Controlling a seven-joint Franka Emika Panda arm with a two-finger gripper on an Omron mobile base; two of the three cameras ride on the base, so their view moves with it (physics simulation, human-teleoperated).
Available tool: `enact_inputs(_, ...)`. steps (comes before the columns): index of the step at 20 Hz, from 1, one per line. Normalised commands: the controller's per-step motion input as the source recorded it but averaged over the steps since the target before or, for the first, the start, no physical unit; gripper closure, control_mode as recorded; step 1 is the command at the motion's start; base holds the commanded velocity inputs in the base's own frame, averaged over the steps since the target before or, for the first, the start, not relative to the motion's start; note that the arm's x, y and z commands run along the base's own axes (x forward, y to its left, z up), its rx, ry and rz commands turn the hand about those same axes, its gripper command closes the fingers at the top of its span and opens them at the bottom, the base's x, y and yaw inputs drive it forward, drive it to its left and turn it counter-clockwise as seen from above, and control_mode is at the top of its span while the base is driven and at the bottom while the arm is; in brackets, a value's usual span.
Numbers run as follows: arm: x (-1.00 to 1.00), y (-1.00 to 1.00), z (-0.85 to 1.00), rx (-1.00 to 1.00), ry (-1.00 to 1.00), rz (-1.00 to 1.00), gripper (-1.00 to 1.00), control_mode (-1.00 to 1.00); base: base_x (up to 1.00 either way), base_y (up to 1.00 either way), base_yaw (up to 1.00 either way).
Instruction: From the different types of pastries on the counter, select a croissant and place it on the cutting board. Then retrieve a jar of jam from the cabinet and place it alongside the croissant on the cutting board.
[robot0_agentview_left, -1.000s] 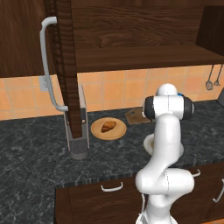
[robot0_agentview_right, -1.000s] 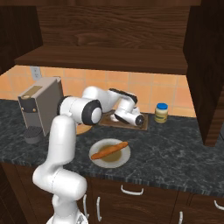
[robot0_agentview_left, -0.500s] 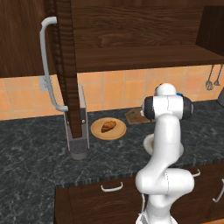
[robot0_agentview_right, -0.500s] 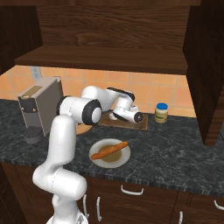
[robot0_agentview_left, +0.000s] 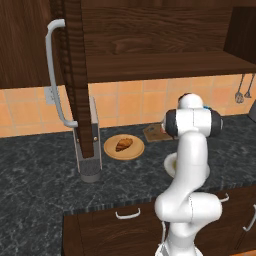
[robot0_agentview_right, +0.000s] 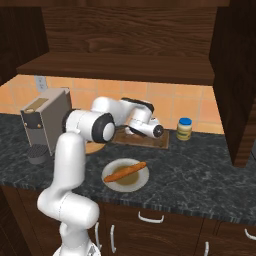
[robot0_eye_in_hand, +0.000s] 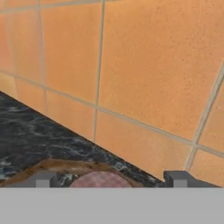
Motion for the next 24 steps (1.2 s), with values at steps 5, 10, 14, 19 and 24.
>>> enact_inputs(5, -0.53, 0.00, 0.82, -0.07, -0.03, -0.04, -1.00, -1.00, 0.00, 0.00, 0.00)
enact_inputs(10, -1.00, 0.07, 0.51, -0.03, -0.01, -0.12, -1.00, -1.00, 0.00, 0.00, 0.00)
enact_inputs(14, -1.00, 0.34, 0.50, -0.06, 0.00, -0.12, -1.00, -1.00, 0.00, 0.00, 0.00)
enact_inputs(19, -1.00, 0.64, 0.49, -0.12, 0.00, -0.09, -1.00, -1.00, 0.00, 0.00, 0.00)
enact_inputs(24, -0.95, 0.53, 0.38, -0.13, 0.05, -0.07, -1.00, -1.00, 0.00, 0.00, 0.00)
